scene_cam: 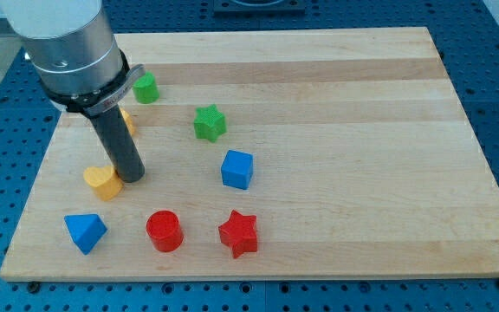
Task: Push the yellow heart above the blue triangle
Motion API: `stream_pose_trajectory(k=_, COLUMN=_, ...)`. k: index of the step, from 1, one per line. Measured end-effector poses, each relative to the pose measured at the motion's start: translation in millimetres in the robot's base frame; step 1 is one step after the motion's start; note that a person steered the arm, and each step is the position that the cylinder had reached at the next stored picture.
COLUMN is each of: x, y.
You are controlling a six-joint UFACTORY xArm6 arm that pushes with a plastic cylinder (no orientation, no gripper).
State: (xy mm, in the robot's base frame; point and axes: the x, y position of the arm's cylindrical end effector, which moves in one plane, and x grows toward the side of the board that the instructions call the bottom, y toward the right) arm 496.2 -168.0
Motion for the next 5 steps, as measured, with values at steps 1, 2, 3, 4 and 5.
stream_pose_trajectory(k=1, x=17.3, y=32.0)
stream_pose_trajectory(k=2, x=23.1, y=20.9)
stream_pose_trajectory(k=3, x=23.1, y=13.8)
stream_pose_trajectory(k=4, x=23.1, y=0.5)
stream_pose_trajectory(k=5, x=23.1, y=-7.3)
